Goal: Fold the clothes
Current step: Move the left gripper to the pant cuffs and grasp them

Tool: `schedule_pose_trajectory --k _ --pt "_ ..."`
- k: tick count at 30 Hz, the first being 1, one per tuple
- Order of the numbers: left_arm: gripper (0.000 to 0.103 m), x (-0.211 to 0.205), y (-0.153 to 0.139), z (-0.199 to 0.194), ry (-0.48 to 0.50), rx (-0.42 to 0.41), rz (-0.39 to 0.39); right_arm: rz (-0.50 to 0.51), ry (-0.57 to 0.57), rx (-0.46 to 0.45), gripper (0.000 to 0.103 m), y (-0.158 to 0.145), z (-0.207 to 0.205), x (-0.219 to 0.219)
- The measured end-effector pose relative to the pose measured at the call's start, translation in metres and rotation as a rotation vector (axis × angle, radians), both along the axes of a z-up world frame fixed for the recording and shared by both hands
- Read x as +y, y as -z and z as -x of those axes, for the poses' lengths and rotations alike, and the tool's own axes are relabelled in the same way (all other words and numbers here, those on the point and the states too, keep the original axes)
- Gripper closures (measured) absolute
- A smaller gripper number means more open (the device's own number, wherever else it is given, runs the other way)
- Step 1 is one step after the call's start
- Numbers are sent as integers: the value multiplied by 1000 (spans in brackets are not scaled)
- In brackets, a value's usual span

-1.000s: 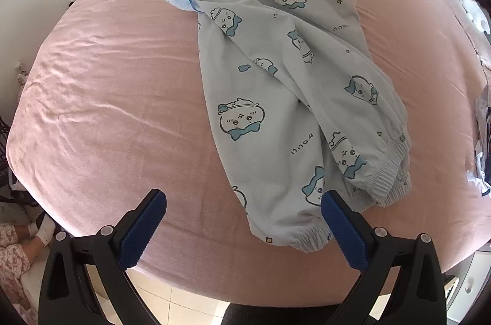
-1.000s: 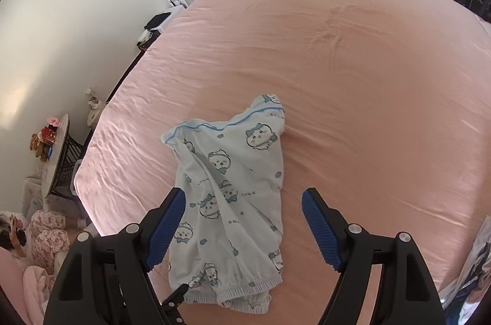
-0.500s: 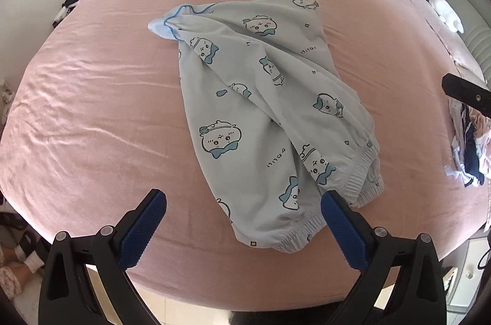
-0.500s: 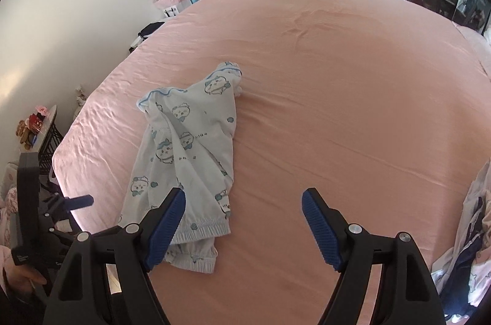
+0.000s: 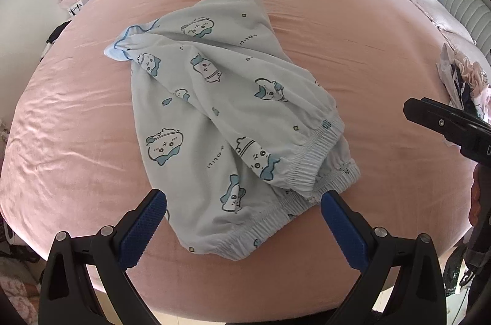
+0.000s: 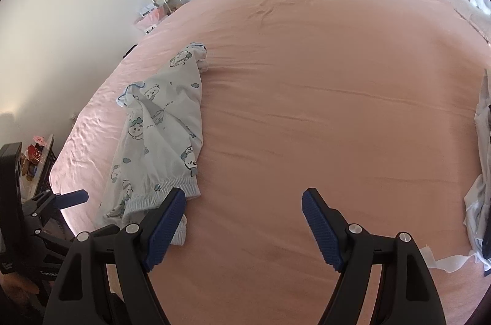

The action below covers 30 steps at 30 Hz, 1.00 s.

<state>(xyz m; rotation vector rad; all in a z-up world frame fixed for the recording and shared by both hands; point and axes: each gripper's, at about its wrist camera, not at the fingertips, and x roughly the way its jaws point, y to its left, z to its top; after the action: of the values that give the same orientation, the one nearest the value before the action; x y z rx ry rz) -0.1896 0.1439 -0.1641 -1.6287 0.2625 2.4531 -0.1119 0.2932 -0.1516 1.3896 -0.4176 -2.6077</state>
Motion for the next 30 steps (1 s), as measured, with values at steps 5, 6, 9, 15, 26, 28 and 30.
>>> schedule_pose_trajectory --k 5,6,9,15,26,28,30 --pt "1 7 3 -9 12 -9 83 -110 -42 24 25 11 -6 -12" --pt "1 9 7 -7 7 -11 99 -133 -56 27 25 13 -7 -16" --pt "1 10 15 0 -26 -18 119 -180 -110 37 25 20 -5 -29" --pt "1 10 18 7 -27 20 162 -235 -192 63 25 30 5 -54" --pt "2 -11 22 5 -61 44 94 -277 -193 56 25 41 9 -58" --pt "4 -12 23 7 -57 53 94 -283 -174 42 25 44 8 -54" --pt "7 -11 23 7 -47 65 99 -281 -159 38 25 45 8 -52"
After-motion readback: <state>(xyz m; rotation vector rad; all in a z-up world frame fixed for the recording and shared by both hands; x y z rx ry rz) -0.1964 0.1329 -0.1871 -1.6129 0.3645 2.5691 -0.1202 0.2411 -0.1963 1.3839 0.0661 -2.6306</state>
